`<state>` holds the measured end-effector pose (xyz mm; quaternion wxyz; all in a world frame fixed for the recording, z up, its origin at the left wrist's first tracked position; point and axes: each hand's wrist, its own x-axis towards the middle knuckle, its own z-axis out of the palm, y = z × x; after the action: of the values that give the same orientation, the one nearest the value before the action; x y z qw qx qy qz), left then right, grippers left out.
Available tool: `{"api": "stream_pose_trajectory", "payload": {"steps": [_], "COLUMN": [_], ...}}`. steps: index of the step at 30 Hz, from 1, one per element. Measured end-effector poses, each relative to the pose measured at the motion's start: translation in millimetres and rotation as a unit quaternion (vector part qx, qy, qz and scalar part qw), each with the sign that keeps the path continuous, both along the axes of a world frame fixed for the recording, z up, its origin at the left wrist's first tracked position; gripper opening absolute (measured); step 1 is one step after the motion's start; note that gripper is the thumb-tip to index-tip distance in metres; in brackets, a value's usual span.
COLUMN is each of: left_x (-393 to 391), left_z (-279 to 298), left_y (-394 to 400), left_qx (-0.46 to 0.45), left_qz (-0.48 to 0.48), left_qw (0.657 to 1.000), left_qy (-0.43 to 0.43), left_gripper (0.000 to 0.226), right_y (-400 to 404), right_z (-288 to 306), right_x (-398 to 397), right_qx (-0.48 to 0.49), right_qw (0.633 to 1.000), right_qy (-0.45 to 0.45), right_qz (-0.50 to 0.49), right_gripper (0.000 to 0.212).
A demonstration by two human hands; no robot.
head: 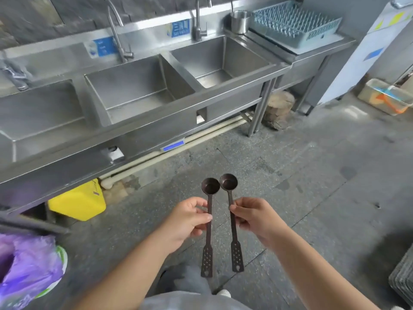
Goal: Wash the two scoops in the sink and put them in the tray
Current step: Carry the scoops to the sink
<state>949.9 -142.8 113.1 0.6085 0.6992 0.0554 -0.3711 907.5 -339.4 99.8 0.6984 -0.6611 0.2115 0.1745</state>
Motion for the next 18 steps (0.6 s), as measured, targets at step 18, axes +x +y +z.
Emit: {"api": "stream_pose_trajectory", "payload": {"steps": [18], "left_x": [306], "left_z": [8], "left_y": [2], "left_qx": [-0.023], "left_qz": [0.129], "left_qw": [0.991], "left_qy": [-0.022], "left_gripper": [0.021], "right_y": [-18], "right_z": [19], "right_x": [347], "right_qx": [0.005], "right_qw": [0.994], "right_qy": [-0.016], "right_qz": [0.11], "right_gripper": [0.02]}}
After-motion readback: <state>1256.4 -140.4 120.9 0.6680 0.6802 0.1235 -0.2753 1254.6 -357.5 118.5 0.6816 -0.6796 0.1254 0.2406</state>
